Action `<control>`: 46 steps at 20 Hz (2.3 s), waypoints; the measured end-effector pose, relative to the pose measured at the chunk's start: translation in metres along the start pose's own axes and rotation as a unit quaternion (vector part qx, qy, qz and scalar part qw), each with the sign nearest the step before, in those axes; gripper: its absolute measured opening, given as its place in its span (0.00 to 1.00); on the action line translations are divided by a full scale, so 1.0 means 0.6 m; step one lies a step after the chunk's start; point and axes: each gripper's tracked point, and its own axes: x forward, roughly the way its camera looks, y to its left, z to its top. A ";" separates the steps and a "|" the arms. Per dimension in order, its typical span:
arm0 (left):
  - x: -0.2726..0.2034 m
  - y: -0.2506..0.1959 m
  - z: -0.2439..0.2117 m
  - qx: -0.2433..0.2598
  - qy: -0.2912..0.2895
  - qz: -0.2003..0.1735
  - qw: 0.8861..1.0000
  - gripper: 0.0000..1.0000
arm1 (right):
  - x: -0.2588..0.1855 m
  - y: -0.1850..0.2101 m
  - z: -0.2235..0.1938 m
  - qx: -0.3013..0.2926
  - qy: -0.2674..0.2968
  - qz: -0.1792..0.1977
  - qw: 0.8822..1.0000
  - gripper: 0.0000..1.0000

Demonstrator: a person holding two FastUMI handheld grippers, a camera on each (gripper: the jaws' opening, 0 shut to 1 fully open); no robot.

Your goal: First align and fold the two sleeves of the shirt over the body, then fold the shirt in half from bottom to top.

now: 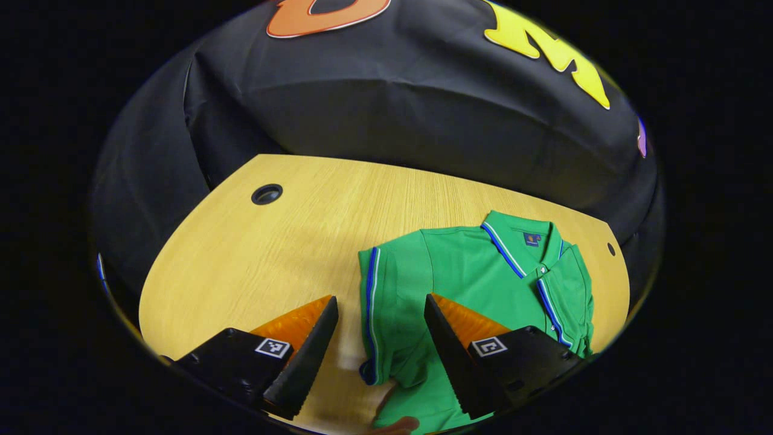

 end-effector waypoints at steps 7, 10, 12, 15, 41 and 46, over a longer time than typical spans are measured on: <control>0.007 -0.017 -0.030 -0.039 0.061 -0.021 0.997 0.80 | -0.010 0.017 -0.009 0.021 0.010 0.013 1.000 0.93; 0.007 -0.015 -0.032 -0.034 0.071 -0.024 0.997 0.68 | -0.009 0.007 -0.016 0.032 0.015 0.009 0.999 0.95; 0.008 -0.015 -0.039 -0.028 0.082 -0.022 0.996 0.59 | -0.008 0.004 -0.020 0.044 0.018 0.010 0.999 0.93; 0.010 -0.002 -0.040 -0.005 0.094 -0.007 0.996 0.46 | -0.010 -0.011 -0.026 0.052 0.019 0.005 0.998 0.93; -0.023 -0.185 -0.018 0.084 0.101 -0.009 0.991 0.04 | 0.010 -0.117 -0.066 0.064 0.019 0.026 0.997 0.95; -0.003 -0.243 -0.038 0.129 0.105 -0.021 0.986 0.04 | 0.010 -0.129 -0.088 0.061 0.031 0.020 0.997 0.93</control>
